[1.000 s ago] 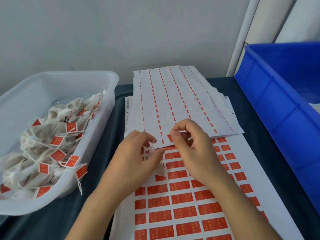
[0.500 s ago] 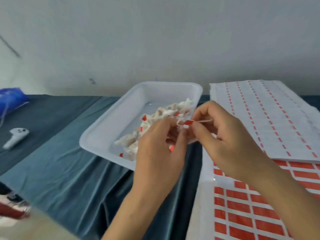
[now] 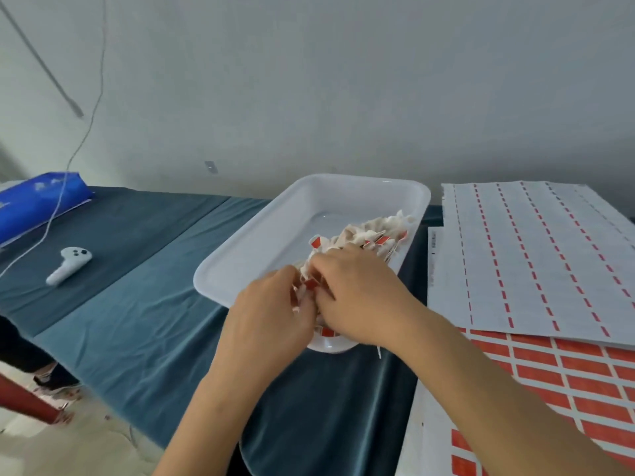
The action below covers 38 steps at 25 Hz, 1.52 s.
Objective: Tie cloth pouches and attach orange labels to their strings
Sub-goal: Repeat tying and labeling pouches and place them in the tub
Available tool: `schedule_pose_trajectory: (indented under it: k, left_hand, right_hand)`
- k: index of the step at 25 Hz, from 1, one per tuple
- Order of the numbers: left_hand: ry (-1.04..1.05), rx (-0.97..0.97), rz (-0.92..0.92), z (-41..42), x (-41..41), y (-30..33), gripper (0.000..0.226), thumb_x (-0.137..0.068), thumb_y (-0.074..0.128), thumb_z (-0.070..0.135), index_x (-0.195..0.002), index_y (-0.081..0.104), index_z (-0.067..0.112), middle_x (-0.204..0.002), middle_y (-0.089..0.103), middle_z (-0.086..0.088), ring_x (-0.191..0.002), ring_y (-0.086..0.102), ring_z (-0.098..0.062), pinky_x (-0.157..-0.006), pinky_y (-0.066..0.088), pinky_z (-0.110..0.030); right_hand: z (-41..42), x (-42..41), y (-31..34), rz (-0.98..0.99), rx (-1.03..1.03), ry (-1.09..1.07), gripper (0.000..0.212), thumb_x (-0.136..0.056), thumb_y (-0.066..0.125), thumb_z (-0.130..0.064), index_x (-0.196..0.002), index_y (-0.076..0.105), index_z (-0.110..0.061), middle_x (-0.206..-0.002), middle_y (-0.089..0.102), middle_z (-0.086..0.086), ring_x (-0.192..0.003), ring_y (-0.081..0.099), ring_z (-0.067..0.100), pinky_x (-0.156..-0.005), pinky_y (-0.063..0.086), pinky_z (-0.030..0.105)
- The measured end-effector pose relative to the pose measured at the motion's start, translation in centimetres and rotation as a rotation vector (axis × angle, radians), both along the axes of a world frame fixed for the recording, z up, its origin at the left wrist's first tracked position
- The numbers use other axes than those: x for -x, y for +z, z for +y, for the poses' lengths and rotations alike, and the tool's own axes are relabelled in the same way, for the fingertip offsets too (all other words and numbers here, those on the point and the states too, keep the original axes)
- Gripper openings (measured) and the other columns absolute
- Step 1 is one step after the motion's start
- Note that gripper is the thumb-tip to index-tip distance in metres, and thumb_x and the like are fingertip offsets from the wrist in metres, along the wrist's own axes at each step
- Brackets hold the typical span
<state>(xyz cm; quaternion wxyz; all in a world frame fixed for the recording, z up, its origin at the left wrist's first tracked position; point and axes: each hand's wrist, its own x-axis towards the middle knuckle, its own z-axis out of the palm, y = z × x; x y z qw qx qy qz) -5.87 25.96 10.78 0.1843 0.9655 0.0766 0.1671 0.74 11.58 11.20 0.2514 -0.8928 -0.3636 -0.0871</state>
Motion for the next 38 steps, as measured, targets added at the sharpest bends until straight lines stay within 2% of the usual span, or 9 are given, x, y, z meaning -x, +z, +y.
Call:
schedule_pose_trajectory:
  k: [2,5,11,18,22,26,28,31,38]
  left_hand:
    - [-0.021,-0.092,-0.05,-0.6,0.4,0.9,0.009,-0.092,0.05,0.038,-0.097,0.056,0.035,-0.086,0.06,0.016,-0.083,0.057,-0.01,-0.065,0.049,-0.035]
    - [-0.027,-0.152,-0.177,-2.8,0.5,2.2,0.033,-0.088,0.059,0.032,-0.121,0.054,0.038,-0.098,0.055,0.013,-0.092,0.053,-0.014,-0.067,0.043,-0.036]
    - [-0.246,-0.002,-0.263,-11.9,-0.9,1.2,0.025,-0.086,0.067,0.017,-0.099,0.054,0.034,-0.089,0.05,0.021,-0.077,0.044,-0.006,-0.063,0.032,-0.015]
    - [-0.57,0.158,0.067,-22.3,-2.2,-6.0,0.023,-0.091,0.061,0.029,-0.1,0.05,0.046,-0.097,0.061,0.025,-0.085,0.058,0.005,-0.067,0.043,-0.012]
    - [-0.655,0.074,0.144,-24.7,-2.0,-9.4,0.035,-0.097,0.06,0.043,-0.129,0.048,0.05,-0.131,0.059,0.028,-0.112,0.057,0.003,-0.096,0.039,-0.012]
    - [-0.691,0.044,0.178,-24.4,-2.7,-9.5,0.029,-0.1,0.056,0.041,-0.127,0.051,0.05,-0.123,0.062,0.029,-0.093,0.054,0.006,-0.079,0.037,-0.006]
    - [-0.713,0.043,0.178,-24.4,-2.9,-9.1,0.025,-0.102,0.054,0.043,-0.125,0.051,0.051,-0.119,0.064,0.028,-0.09,0.058,0.006,-0.078,0.045,-0.006]
    - [-0.764,0.016,0.177,-25.8,-2.5,-8.5,0.036,-0.103,0.049,0.054,-0.138,0.046,0.05,-0.134,0.059,0.027,-0.111,0.062,0.0,-0.099,0.055,-0.021]
    - [-0.942,-0.104,0.208,-30.1,-0.6,-8.4,0.049,-0.1,0.045,0.065,-0.147,0.041,0.05,-0.154,0.042,0.03,-0.14,0.048,-0.003,-0.114,0.044,-0.028]
  right_hand:
    - [-0.9,0.5,0.4,0.029,-0.062,0.008,0.013,-0.099,0.047,-0.029,-0.089,0.053,-0.023,-0.096,0.061,-0.004,-0.095,0.049,0.016,-0.086,0.043,0.037]
    - [-3.2,1.3,1.7,0.052,-0.199,-0.014,0.011,-0.102,0.046,-0.029,-0.096,0.055,-0.025,-0.099,0.06,-0.006,-0.094,0.051,0.013,-0.088,0.047,0.038]
    - [-11.5,3.2,2.5,-0.016,-0.202,-0.185,0.008,-0.099,0.049,-0.02,-0.096,0.053,-0.027,-0.097,0.058,-0.01,-0.091,0.051,0.011,-0.077,0.045,0.03]
    - [-21.2,6.2,-2.3,0.315,0.036,-0.579,0.008,-0.105,0.049,-0.028,-0.109,0.056,-0.031,-0.103,0.064,-0.008,-0.085,0.062,0.009,-0.077,0.052,0.026]
    - [-23.2,6.9,-4.6,0.512,0.163,-0.643,0.017,-0.104,0.05,-0.029,-0.12,0.057,-0.031,-0.106,0.065,-0.006,-0.085,0.063,0.011,-0.076,0.051,0.025]
    - [-24.1,5.7,-3.6,0.591,0.198,-0.595,0.017,-0.104,0.048,-0.028,-0.113,0.062,-0.024,-0.098,0.065,-0.001,-0.081,0.064,0.015,-0.068,0.05,0.027]
    - [-25.0,5.0,-2.3,0.584,0.27,-0.589,0.019,-0.104,0.047,-0.03,-0.103,0.063,-0.019,-0.094,0.064,0.001,-0.08,0.063,0.018,-0.064,0.048,0.03]
    - [-27.8,3.9,0.3,0.471,0.313,-0.682,0.023,-0.104,0.045,-0.033,-0.103,0.064,-0.018,-0.094,0.063,0.0,-0.081,0.062,0.017,-0.065,0.048,0.032]
    - [-39.4,3.9,3.7,0.155,0.355,-1.149,0.023,-0.089,0.055,-0.005,-0.074,0.044,-0.02,-0.074,0.046,0.0,-0.071,0.047,0.02,-0.051,0.03,0.03]
